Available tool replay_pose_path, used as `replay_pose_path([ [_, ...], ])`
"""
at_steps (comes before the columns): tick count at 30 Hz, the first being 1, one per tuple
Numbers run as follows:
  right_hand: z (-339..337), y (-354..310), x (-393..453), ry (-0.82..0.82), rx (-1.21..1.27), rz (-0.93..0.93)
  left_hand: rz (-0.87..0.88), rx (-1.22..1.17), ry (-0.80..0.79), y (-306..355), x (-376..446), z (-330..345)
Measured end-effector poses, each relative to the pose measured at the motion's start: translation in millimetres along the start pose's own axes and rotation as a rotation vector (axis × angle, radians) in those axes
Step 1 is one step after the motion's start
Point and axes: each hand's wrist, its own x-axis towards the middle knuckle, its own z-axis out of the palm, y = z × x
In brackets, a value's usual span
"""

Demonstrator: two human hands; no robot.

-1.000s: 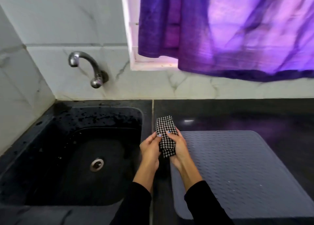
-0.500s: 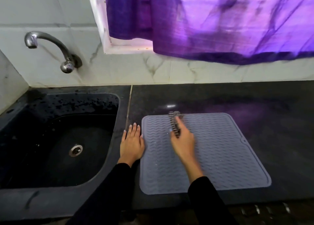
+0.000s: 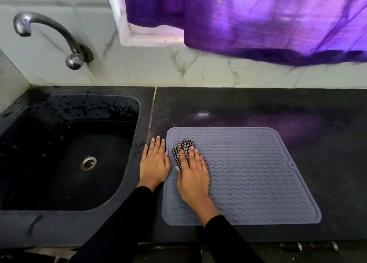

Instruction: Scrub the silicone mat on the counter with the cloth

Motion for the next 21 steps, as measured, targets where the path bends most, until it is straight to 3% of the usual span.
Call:
replay_pose_path([
  [10, 2, 0, 0, 0.041, 0.130, 0.007, 0.002, 0.052, -0.011, 1, -3, 2],
  [13, -14, 6, 9, 0.041, 0.490, 0.163, 0.004, 0.053, -0.025, 1, -3, 2],
  [15, -25, 14, 25, 0.014, 0.927, 0.506, 0.005, 0.046, -0.027, 0, -3, 2],
  [17, -37, 22, 42, 0.090, 1.337, 0.778, 0.012, 0.032, -0.029, 0, -4, 2],
  [19, -44, 18, 49, 0.099, 1.227, 0.714, 0.018, 0.031, -0.026, -1, -4, 2],
  [21, -43, 3, 42, 0.013, 0.856, 0.402, 0.020, 0.037, -0.029, -2, -3, 1],
])
